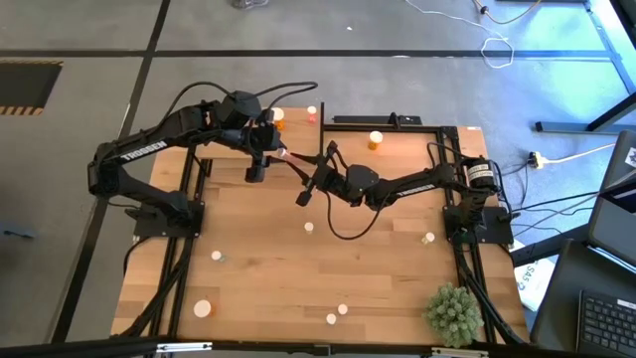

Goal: Pick and place medicine bottles onto shelf by color
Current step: Put the top red pill bottle on the shelf aligned with the red pill bottle on the shelf

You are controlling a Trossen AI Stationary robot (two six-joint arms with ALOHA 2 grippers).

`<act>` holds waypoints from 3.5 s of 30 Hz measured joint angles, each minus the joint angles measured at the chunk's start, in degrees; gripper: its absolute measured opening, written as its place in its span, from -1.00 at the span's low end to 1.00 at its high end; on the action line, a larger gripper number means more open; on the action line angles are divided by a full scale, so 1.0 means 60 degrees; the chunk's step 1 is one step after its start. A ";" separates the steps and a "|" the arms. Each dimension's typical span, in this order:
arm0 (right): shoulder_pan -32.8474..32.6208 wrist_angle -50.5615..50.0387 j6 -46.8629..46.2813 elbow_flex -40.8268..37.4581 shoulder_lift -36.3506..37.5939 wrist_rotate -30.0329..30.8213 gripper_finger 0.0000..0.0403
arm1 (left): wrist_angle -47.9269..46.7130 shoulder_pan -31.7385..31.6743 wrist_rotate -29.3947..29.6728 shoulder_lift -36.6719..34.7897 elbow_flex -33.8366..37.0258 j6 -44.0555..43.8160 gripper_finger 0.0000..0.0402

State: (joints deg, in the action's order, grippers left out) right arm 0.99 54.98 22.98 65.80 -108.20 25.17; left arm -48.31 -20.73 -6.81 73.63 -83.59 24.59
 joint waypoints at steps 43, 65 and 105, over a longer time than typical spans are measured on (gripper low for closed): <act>0.0000 0.0004 0.0000 0.0000 0.0000 0.0017 -0.48 | -0.0004 -0.0004 -0.0011 -0.0003 0.0004 -0.0003 -0.25; -0.0004 0.0000 -0.0001 0.0000 0.0000 0.0023 -0.43 | -0.0004 -0.0004 -0.0022 -0.0004 0.0004 0.0001 -0.43; -0.0235 -0.1517 0.0700 0.0000 0.1199 0.1758 -0.11 | 0.0237 -0.0150 0.1286 -0.0004 0.0011 0.0326 -0.43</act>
State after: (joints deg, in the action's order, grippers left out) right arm -0.41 45.88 27.18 65.80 -101.01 35.72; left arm -46.89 -21.63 0.91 73.60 -83.53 26.55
